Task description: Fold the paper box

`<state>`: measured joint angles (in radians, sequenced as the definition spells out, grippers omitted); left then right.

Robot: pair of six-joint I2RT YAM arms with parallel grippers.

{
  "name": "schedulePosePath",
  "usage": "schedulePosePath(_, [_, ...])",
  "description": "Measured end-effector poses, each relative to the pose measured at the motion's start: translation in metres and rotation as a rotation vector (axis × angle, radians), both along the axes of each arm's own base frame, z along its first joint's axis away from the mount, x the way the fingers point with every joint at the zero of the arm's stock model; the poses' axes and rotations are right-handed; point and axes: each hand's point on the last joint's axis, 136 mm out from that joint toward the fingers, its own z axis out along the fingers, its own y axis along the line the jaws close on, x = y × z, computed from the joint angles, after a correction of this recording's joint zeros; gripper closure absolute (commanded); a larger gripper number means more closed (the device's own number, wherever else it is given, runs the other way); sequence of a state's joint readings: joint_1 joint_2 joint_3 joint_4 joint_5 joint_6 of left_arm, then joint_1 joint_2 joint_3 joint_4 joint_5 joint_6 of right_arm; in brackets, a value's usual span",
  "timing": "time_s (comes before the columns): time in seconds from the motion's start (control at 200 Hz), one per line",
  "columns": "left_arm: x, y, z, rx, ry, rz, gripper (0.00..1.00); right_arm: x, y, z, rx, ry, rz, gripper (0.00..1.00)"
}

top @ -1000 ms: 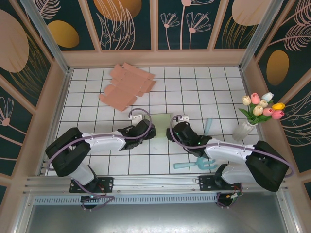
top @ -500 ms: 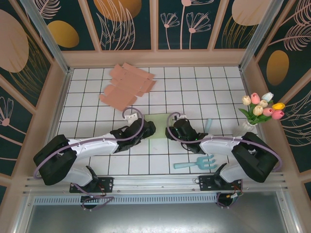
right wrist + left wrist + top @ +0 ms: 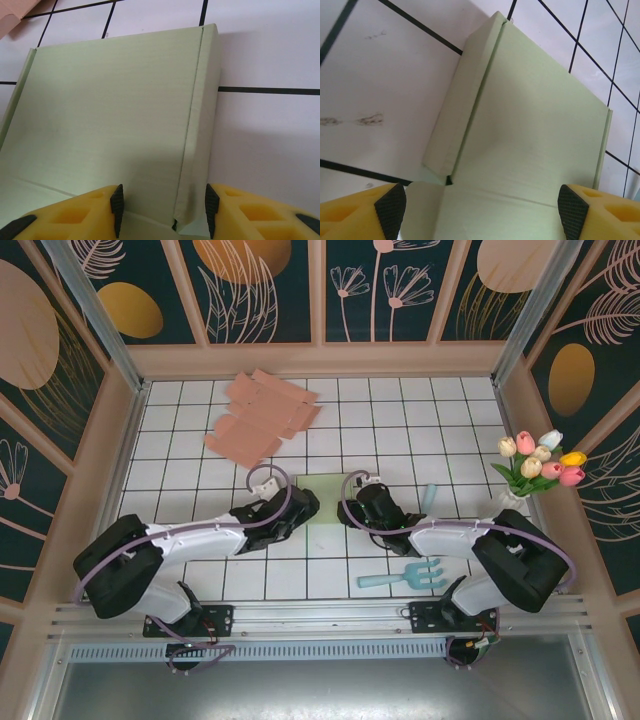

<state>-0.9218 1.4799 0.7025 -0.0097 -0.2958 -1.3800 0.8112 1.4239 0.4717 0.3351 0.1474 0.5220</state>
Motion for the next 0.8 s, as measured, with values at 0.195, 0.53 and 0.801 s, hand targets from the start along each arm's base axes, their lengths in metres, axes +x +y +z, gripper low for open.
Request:
schedulePosePath(0.195, [0.003,-0.013,-0.012,0.003,0.043,-0.009,0.22,0.0,0.0,0.0,0.0,0.0,0.0,0.51])
schedulePosePath(0.53, [0.009,-0.012,-0.013,0.03,0.04,0.004,0.28,0.0,0.0,0.0,-0.001,0.0,0.0,0.52])
schedulePosePath(0.801, [0.017,0.0,-0.017,0.112,0.018,0.008,0.29,0.0,0.0,0.0,-0.001,0.0,0.0,0.52])
